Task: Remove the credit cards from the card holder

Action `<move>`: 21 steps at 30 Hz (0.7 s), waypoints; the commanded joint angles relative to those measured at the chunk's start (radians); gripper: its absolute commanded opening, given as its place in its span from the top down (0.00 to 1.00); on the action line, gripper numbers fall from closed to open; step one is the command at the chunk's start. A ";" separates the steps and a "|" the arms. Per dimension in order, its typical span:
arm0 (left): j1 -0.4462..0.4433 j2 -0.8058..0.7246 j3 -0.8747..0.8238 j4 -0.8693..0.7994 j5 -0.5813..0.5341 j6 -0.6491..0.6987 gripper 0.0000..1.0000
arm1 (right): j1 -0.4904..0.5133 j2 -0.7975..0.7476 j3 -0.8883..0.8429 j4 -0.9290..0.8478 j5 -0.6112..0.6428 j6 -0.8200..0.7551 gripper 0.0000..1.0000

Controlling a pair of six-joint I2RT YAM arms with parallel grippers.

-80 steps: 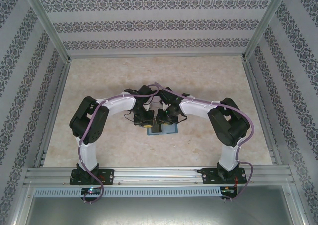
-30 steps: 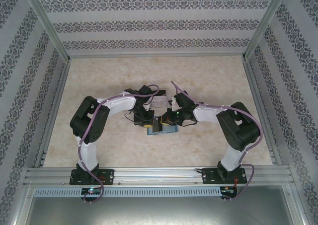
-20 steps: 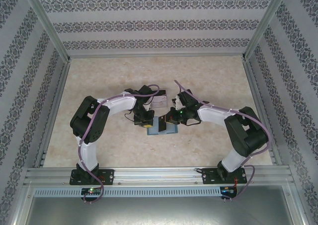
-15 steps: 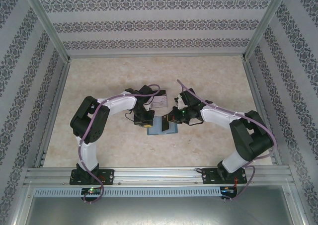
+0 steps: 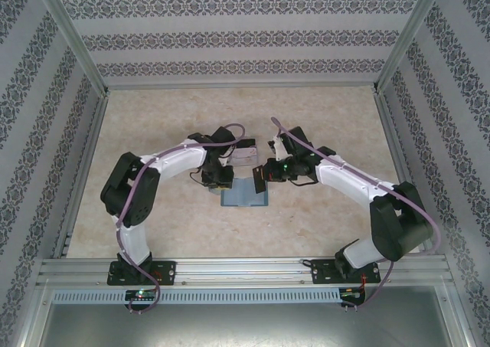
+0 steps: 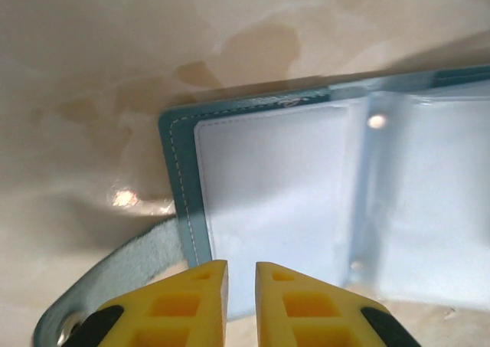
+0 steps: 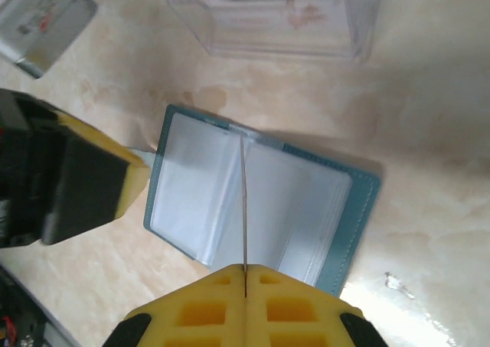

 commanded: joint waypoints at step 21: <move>0.219 -0.251 -0.322 0.226 0.026 -0.066 0.77 | 0.073 0.403 0.730 -0.550 0.295 -1.256 1.00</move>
